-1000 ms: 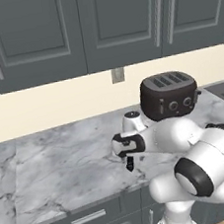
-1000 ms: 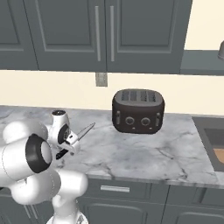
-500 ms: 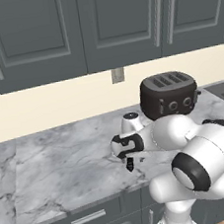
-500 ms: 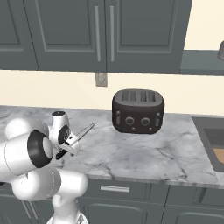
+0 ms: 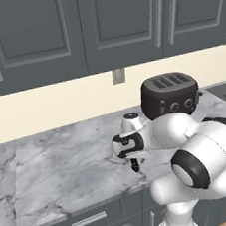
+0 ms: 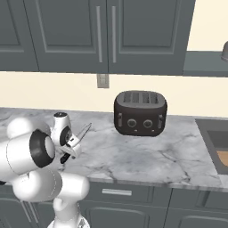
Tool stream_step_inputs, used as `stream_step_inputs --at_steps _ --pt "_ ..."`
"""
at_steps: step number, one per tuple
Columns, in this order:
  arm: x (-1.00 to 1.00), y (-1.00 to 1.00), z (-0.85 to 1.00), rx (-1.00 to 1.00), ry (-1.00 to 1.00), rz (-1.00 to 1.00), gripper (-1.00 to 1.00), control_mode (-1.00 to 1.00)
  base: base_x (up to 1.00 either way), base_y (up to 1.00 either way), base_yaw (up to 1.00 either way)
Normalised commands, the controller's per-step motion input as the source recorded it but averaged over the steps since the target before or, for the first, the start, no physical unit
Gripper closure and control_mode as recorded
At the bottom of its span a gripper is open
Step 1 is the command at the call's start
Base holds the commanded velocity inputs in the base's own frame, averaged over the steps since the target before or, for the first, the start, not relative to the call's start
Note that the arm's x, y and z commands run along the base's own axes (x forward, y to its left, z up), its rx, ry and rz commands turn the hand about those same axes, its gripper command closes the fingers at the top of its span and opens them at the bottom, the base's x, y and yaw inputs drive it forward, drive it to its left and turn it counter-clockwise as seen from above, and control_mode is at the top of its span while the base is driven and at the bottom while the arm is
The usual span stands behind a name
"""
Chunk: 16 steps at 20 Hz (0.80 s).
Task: Move the cutting board and knife to the sink. Then move spray from the shelves to the counter.
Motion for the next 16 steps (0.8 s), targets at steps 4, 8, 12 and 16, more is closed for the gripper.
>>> stream_step_inputs --at_steps 4,8,12,16 --pt "-0.14 -0.03 -0.24 0.01 0.0 -0.04 1.0 -1.0 0.0 0.0 0.0" --pt "-0.21 -0.12 -0.23 0.0 0.0 -0.06 1.0 -1.0 0.0 0.0 0.0" --pt "-0.18 -0.1 -0.05 0.02 0.0 -0.04 1.0 -1.0 0.0 0.0 0.0" --pt "-0.25 -0.08 0.25 0.01 0.0 0.0 1.0 -1.0 0.0 0.0 0.0"
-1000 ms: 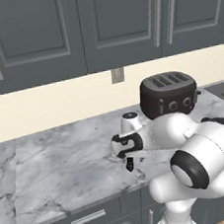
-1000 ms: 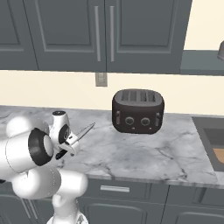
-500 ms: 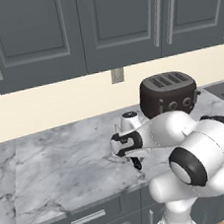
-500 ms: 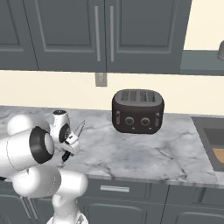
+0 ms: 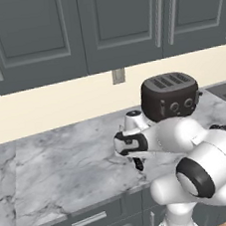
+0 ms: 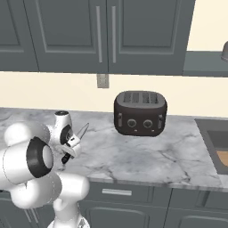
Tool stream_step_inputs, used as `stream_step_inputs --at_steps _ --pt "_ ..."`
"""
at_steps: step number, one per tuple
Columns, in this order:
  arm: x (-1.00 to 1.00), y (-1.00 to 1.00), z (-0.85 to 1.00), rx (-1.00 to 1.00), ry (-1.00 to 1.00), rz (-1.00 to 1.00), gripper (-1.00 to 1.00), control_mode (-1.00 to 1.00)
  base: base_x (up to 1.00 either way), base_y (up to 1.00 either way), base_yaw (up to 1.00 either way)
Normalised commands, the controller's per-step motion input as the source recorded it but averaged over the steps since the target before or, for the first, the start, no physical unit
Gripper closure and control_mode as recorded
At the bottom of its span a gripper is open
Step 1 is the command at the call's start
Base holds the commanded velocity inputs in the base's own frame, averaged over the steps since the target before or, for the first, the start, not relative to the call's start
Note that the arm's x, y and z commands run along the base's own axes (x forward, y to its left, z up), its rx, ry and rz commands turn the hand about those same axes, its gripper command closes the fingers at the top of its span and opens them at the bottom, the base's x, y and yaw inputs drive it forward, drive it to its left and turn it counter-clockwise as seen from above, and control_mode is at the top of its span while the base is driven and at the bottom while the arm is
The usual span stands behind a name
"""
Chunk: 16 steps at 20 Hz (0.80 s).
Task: Move the cutting board and knife to the sink. Then move spray from the shelves to the counter.
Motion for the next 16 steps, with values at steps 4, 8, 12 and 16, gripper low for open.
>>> stream_step_inputs --at_steps 4,8,12,16 --pt "-0.23 -0.03 0.42 0.0 0.0 0.0 1.0 -1.0 0.0 0.0 0.0" --pt "-0.24 -0.05 0.48 0.0 0.0 0.0 1.0 -1.0 0.0 0.0 0.0" --pt "-0.34 -0.19 0.38 0.0 0.0 0.0 1.0 -1.0 0.0 0.0 0.0" --pt "-0.36 -0.32 0.32 0.0 0.0 0.0 1.0 -1.0 0.0 0.0 0.0"
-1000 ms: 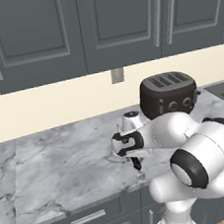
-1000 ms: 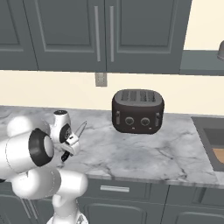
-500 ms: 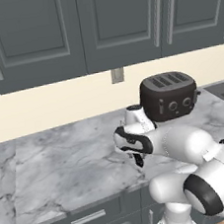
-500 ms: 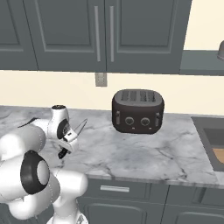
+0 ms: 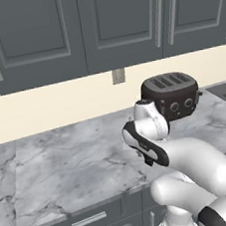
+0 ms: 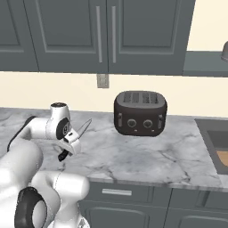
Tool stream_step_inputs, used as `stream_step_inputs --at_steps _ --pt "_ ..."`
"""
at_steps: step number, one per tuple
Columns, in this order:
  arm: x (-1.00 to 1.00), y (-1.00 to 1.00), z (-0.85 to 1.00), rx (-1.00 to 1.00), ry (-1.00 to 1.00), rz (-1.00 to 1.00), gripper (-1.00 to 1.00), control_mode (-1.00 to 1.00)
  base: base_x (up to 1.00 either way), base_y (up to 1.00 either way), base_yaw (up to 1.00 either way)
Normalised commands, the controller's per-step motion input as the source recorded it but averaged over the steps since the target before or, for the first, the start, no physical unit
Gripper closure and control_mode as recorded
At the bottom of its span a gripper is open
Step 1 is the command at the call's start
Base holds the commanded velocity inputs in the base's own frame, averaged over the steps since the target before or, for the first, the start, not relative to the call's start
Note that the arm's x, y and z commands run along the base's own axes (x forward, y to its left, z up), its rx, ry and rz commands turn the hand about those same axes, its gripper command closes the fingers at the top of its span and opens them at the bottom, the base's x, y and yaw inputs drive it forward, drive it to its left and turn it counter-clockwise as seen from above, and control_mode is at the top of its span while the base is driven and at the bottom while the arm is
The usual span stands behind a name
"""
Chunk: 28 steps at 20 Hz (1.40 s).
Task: Move the cutting board and knife to the sink. Then move spray from the shelves to the counter.
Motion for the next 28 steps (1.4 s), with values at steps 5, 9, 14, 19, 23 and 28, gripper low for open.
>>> stream_step_inputs --at_steps 5,9,14,19,23,28 --pt "-0.27 -0.32 0.37 0.01 0.0 0.0 1.0 -1.0 0.0 0.0 0.0" --pt "-0.17 -0.27 0.36 0.0 -0.01 0.0 1.0 -1.0 0.0 0.0 0.0" --pt "-0.07 -0.12 0.16 0.0 0.0 0.0 1.0 -1.0 0.0 0.0 0.0" --pt "0.0 0.0 0.0 0.0 0.0 0.0 1.0 -1.0 0.0 0.0 0.0" --pt "0.0 0.0 0.0 0.0 0.0 0.0 1.0 -1.0 0.0 0.0 0.0" --pt "-0.03 0.0 0.0 0.0 0.0 0.0 1.0 1.0 -0.05 0.0 0.0"
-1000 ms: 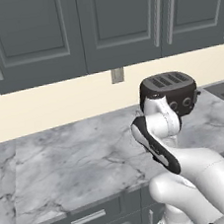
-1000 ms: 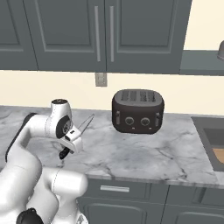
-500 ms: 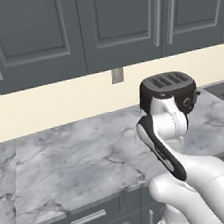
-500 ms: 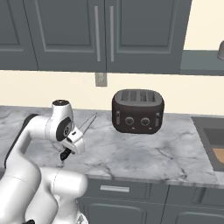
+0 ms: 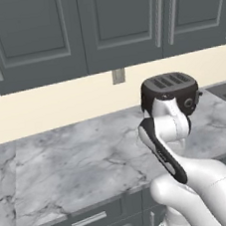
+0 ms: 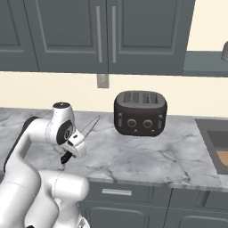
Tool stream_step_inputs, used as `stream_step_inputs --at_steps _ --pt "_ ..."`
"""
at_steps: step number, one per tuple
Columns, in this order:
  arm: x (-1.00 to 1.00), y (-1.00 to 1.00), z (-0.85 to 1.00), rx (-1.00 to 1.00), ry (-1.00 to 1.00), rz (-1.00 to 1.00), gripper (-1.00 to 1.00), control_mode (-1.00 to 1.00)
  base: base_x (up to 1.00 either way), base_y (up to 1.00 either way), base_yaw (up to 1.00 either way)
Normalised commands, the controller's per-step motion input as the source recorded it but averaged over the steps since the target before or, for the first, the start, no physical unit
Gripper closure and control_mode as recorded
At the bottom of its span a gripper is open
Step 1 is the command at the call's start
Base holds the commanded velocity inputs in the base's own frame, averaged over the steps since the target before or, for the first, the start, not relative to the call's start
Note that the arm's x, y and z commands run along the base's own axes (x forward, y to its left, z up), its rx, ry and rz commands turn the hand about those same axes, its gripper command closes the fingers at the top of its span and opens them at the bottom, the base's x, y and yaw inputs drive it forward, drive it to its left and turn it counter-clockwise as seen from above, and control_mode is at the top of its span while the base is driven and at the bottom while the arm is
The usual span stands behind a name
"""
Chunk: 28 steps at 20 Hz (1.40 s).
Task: Move the cutting board and knife to the sink. Then move spray from the shelves to the counter.
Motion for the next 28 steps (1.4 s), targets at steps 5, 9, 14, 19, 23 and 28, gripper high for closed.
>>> stream_step_inputs --at_steps 5,9,14,19,23,28 --pt "0.0 0.0 0.0 0.0 0.0 0.0 1.0 1.0 -0.35 -0.17 -0.08" --pt "0.0 0.0 0.0 0.0 0.0 0.0 1.0 1.0 -0.24 -0.36 -0.22" --pt "0.0 0.0 0.0 0.0 0.0 0.0 1.0 1.0 -0.05 -0.56 -0.17" --pt "0.0 0.0 0.0 0.0 0.0 0.0 1.0 1.0 -0.1 -0.75 -0.01" --pt "0.0 0.0 0.0 0.0 0.0 0.0 1.0 1.0 -0.06 -0.77 0.0" --pt "0.0 0.0 0.0 0.0 0.0 0.0 1.0 1.0 0.0 -0.78 0.0"
